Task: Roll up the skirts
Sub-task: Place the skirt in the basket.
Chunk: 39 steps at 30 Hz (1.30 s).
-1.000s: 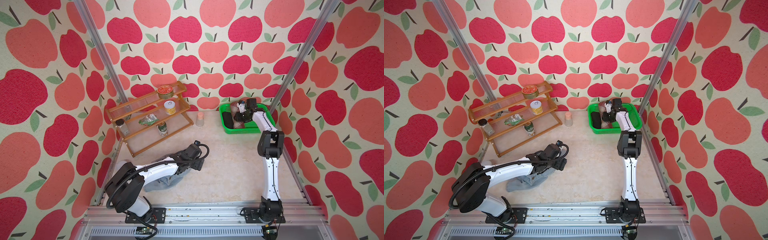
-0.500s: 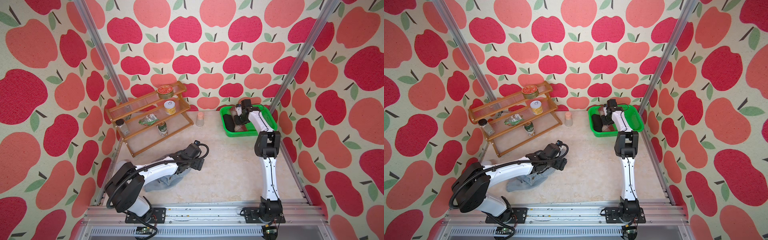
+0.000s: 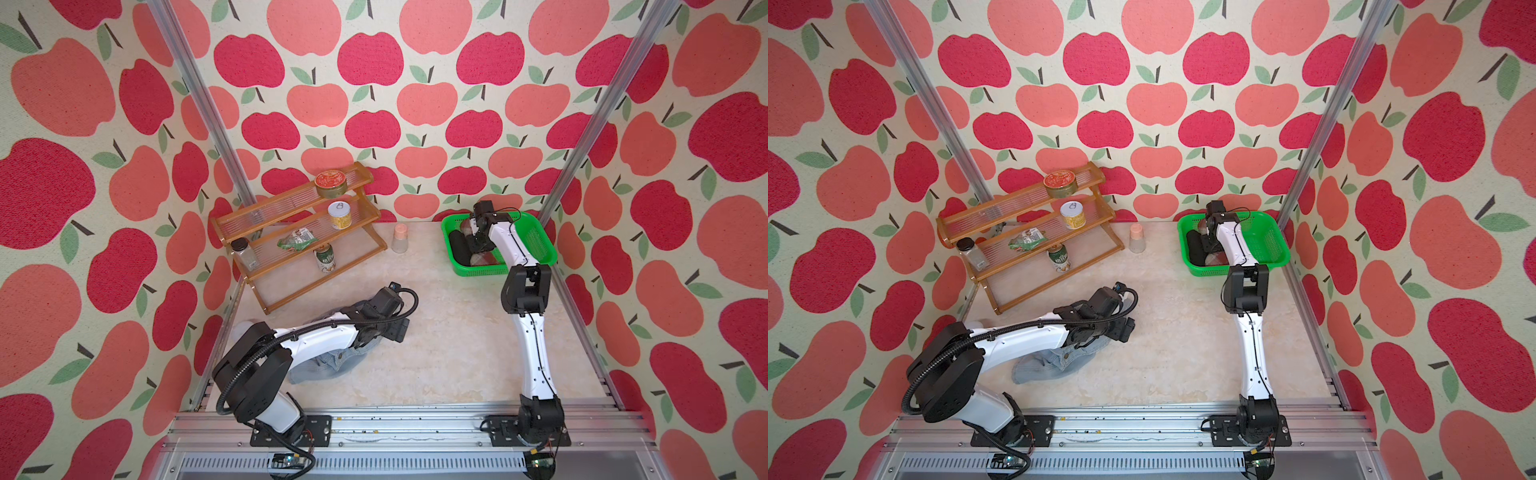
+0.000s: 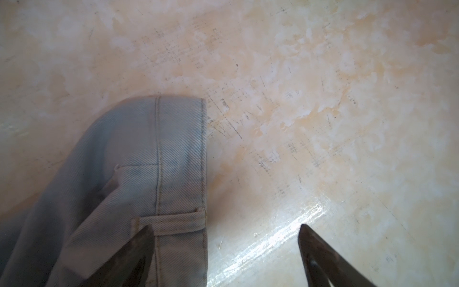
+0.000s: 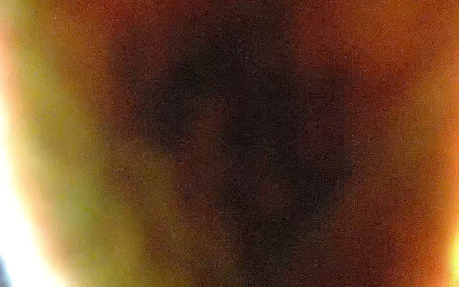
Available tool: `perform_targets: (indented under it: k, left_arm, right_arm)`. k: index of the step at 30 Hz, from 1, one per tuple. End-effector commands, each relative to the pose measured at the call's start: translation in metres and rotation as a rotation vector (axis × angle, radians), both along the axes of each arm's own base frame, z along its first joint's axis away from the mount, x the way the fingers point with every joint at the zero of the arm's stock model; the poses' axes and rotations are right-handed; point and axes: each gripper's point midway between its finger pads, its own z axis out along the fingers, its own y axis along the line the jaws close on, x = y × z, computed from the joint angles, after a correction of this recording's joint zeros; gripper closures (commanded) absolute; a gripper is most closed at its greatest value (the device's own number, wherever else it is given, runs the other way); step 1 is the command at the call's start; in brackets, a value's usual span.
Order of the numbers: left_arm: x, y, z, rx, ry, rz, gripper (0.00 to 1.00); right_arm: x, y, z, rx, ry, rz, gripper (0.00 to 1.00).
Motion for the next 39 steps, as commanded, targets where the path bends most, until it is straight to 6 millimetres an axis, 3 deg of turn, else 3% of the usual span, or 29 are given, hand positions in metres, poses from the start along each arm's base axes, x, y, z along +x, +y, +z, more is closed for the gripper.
perform_targets:
  k: [1,4,6,14,21,24,28,32,34,39]
  left_arm:
    - [0.002,0.001,0.004,0.003,0.013,0.013,0.09]
    - [0.004,-0.001,0.006,-0.007,0.017,0.012,0.09]
    - [0.006,-0.004,0.009,-0.022,0.017,0.009,0.09]
    - [0.015,-0.011,0.015,-0.031,0.006,0.011,0.1]
    - [0.019,-0.008,0.017,-0.032,-0.007,0.025,0.1]
    - [0.025,-0.001,0.036,-0.026,-0.077,0.037,0.09]
    - [0.037,0.017,0.085,-0.071,-0.242,0.086,0.06]
    - [0.045,0.047,0.124,-0.136,-0.327,0.168,0.04]
    - [0.044,0.062,0.135,-0.142,-0.347,0.209,0.03]
    - [0.033,0.093,0.153,-0.17,-0.381,0.276,0.03]
  right_arm:
    - [-0.05,-0.032,-0.069,-0.04,0.269,-0.087,0.82]
    - [-0.041,-0.026,-0.057,-0.036,0.218,-0.08,0.25]
    - [-0.029,-0.025,-0.043,-0.042,0.147,-0.075,0.12]
    - [0.007,-0.005,0.057,0.103,-0.141,-0.033,0.09]
    - [0.001,-0.009,0.126,0.135,-0.255,-0.058,0.09]
    - [-0.008,-0.006,0.156,0.157,-0.324,-0.051,0.08]
    - [-0.037,0.013,0.18,0.229,-0.347,-0.023,0.1]
    - [-0.088,0.061,0.191,0.366,-0.336,0.051,0.2]
    - [-0.121,0.093,0.181,0.463,-0.297,0.095,0.26]
    - [-0.2,0.171,0.123,0.69,-0.101,0.169,0.25]
